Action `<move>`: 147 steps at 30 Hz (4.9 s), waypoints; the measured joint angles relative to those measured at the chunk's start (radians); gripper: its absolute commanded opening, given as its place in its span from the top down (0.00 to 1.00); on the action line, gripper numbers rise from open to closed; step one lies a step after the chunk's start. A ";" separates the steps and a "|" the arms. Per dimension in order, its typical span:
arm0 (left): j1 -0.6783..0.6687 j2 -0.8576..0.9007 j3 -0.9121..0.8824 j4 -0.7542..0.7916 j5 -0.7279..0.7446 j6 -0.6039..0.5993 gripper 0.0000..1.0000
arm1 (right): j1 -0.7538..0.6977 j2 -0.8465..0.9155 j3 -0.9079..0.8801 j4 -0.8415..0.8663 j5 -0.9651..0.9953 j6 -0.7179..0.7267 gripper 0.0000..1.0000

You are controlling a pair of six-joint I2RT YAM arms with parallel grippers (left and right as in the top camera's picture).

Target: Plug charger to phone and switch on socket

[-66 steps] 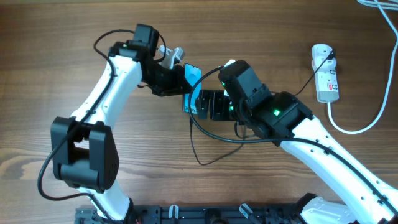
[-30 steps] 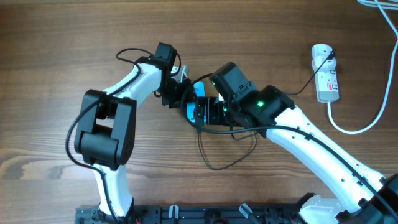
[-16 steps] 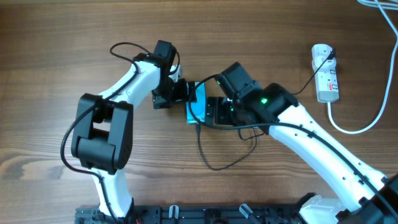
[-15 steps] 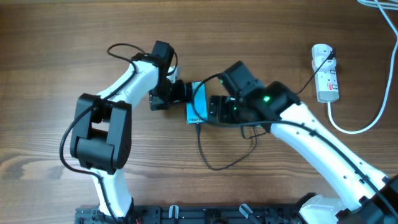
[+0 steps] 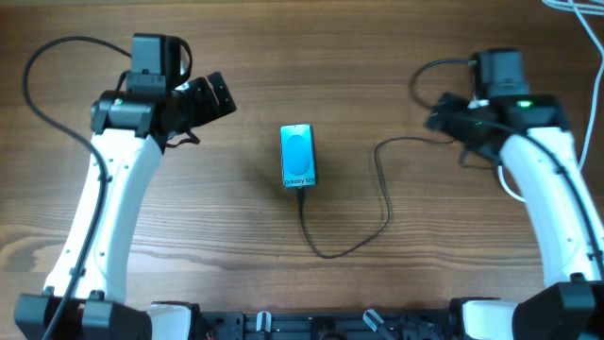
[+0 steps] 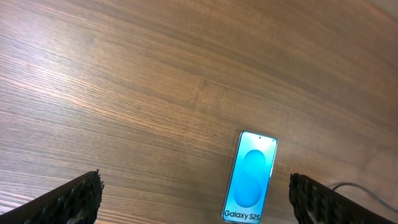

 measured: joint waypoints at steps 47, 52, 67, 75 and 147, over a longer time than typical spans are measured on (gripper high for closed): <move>0.002 -0.001 0.000 -0.003 -0.019 -0.008 0.00 | -0.425 0.486 0.000 0.572 -0.079 -0.088 0.00; 0.002 -0.001 0.000 -0.003 -0.019 -0.007 0.00 | -0.425 0.486 0.000 0.573 -0.089 -0.085 0.00; 0.002 -0.001 0.000 -0.003 -0.019 -0.008 0.00 | -0.425 0.486 0.000 0.581 -0.089 -0.080 0.00; 0.002 -0.001 0.000 -0.003 -0.019 -0.007 0.00 | -0.425 0.486 0.000 0.581 -0.089 -0.080 0.00; 0.002 -0.001 0.000 -0.003 -0.019 -0.008 0.00 | -0.454 0.492 0.028 0.388 -0.224 -0.037 0.00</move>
